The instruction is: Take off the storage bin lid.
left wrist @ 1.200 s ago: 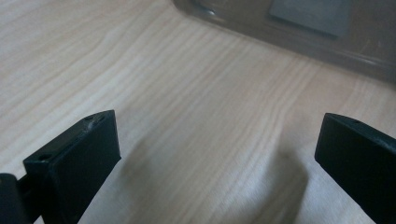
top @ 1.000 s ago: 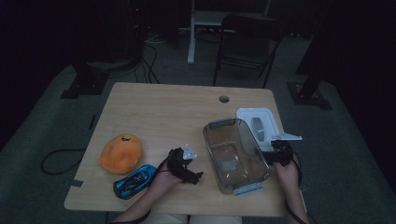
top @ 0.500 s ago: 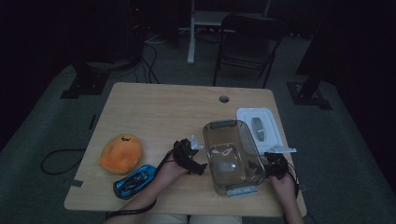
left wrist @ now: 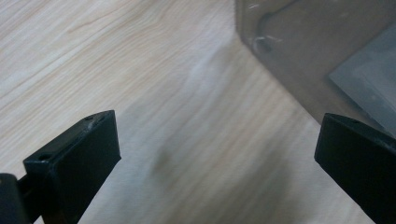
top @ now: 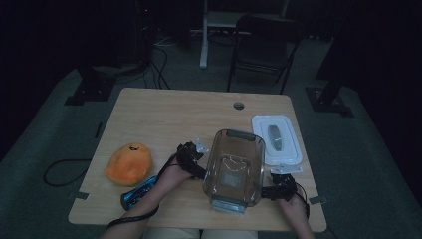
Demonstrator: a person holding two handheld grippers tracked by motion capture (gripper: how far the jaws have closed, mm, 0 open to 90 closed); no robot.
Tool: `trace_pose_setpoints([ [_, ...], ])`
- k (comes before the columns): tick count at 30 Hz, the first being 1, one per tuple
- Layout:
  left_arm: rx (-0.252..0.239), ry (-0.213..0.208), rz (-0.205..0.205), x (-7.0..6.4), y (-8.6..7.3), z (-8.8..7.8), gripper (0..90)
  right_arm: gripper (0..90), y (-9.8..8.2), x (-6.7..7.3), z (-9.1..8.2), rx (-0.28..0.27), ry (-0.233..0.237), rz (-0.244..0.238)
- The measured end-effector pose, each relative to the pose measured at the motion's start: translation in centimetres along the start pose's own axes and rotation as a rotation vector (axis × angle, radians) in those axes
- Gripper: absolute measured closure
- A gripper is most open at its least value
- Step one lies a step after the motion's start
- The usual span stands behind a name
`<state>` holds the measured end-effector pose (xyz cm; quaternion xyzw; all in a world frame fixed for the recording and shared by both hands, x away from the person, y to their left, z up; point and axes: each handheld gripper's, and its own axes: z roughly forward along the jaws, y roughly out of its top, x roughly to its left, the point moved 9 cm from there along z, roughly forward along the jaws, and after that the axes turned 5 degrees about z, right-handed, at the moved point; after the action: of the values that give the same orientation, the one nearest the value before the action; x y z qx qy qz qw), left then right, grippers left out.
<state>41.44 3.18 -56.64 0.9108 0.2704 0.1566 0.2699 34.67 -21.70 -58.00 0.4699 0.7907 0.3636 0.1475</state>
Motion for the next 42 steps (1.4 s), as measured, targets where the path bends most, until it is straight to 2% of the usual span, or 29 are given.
trace_pose_setpoints([
  [3,0.004,0.002,0.007,1.0,-0.1,0.1,0.6,14.9,0.1,0.8,0.2,-0.008,-0.01,-0.033],
  [9,0.013,0.014,-0.002,3.5,-0.1,0.1,0.6,14.9,0.5,2.4,0.9,-0.007,0.021,-0.064],
  [14,0.022,0.058,-0.031,5.7,-0.2,-0.2,0.6,14.7,1.0,3.7,1.5,-0.012,0.049,-0.078],
  [19,0.023,0.082,-0.093,7.4,-0.7,-1.4,0.6,13.6,1.3,4.3,1.8,-0.021,0.053,-0.086],
  [21,0.019,0.057,-0.116,7.5,-0.9,-1.9,0.6,13.6,1.2,4.2,1.5,-0.03,0.06,-0.067],
  [24,0.013,0.048,-0.129,7.6,-1.4,-2.8,0.6,13.5,0.7,4.1,0.7,-0.043,0.077,-0.029],
  [26,0.004,0.048,-0.131,7.6,-1.6,-3.1,0.6,13.6,0.5,4.0,0.5,-0.045,0.074,-0.027],
  [27,-0.005,0.039,-0.134,7.5,-1.9,-3.9,0.6,13.5,0.2,3.9,0.3,-0.039,0.072,-0.023],
  [28,-0.005,0.041,-0.132,7.6,-2.0,-4.2,0.6,13.5,-0.6,3.5,0.0,-0.027,0.056,-0.02],
  [31,-0.01,0.039,-0.141,7.7,-2.5,-5.5,0.6,13.6,-1.1,2.9,-0.5,-0.038,0.037,-0.013],
  [39,-0.034,0.065,-0.153,8.2,-3.7,-9.3,0.6,13.6,-1.7,1.1,-1.7,-0.058,0.011,0.039],
  [42,-0.042,0.083,-0.172,8.7,-4.3,-10.7,0.6,13.6,-1.9,0.5,-1.9,-0.058,-0.009,0.043],
])
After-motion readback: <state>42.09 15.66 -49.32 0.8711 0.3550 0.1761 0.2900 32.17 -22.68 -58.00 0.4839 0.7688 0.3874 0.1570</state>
